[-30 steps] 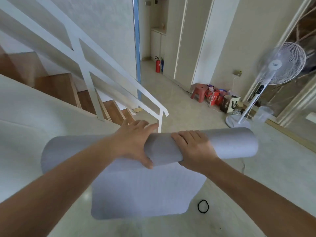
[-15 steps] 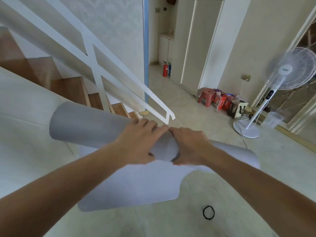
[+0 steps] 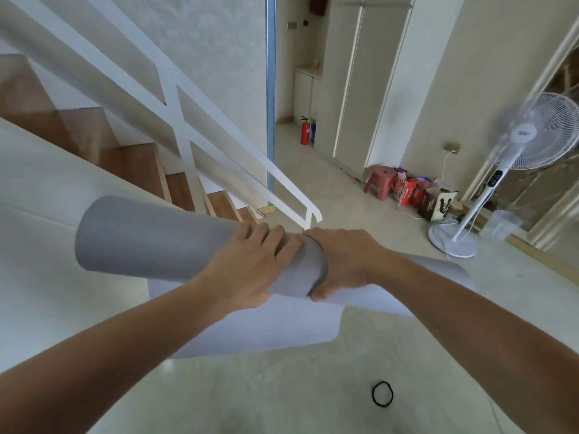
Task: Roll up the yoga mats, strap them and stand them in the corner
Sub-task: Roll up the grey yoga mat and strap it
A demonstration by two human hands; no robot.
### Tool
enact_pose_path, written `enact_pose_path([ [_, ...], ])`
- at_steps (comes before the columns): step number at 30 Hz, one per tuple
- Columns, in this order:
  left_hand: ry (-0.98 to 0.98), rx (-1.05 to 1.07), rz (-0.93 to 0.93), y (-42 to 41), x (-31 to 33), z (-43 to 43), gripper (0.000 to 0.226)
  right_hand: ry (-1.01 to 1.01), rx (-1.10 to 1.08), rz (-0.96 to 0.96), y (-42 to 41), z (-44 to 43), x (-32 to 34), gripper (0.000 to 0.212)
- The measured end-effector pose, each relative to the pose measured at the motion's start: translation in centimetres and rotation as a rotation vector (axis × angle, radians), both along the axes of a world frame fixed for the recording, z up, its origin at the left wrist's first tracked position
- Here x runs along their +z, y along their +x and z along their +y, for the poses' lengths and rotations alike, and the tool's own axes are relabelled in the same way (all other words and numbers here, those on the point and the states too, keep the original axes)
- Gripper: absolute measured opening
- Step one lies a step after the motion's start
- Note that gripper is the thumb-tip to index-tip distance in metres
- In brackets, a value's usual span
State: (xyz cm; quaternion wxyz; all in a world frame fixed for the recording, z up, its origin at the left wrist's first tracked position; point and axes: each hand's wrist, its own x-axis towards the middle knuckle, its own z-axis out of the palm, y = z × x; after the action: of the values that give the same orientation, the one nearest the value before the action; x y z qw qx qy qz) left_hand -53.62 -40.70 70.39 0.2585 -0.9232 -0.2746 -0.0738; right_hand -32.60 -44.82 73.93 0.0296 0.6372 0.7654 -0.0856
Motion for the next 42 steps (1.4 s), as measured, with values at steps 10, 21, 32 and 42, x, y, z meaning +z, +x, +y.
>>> enact_pose_path([
  [10, -0.703, 0.28, -0.045, -1.2, 3.4, 0.6, 0.101, 0.698, 0.199, -0.155, -1.1, -3.0, -3.9, 0.107],
  [21, -0.61, 0.26, -0.037, -1.8, 4.8, 0.3, 0.12, 0.608, 0.216, -0.091, -1.1, -1.7, -3.2, 0.08],
  [32, -0.11, 0.1, -0.037, -1.0, 0.3, -2.2, 0.095, 0.008, 0.157, -0.142, -0.3, -0.4, 1.7, 0.132],
  [42, -1.042, 0.4, -0.074, -1.9, 6.4, 0.8, 0.137, 0.955, 0.407, -0.195, -0.6, -2.2, -4.7, 0.06],
])
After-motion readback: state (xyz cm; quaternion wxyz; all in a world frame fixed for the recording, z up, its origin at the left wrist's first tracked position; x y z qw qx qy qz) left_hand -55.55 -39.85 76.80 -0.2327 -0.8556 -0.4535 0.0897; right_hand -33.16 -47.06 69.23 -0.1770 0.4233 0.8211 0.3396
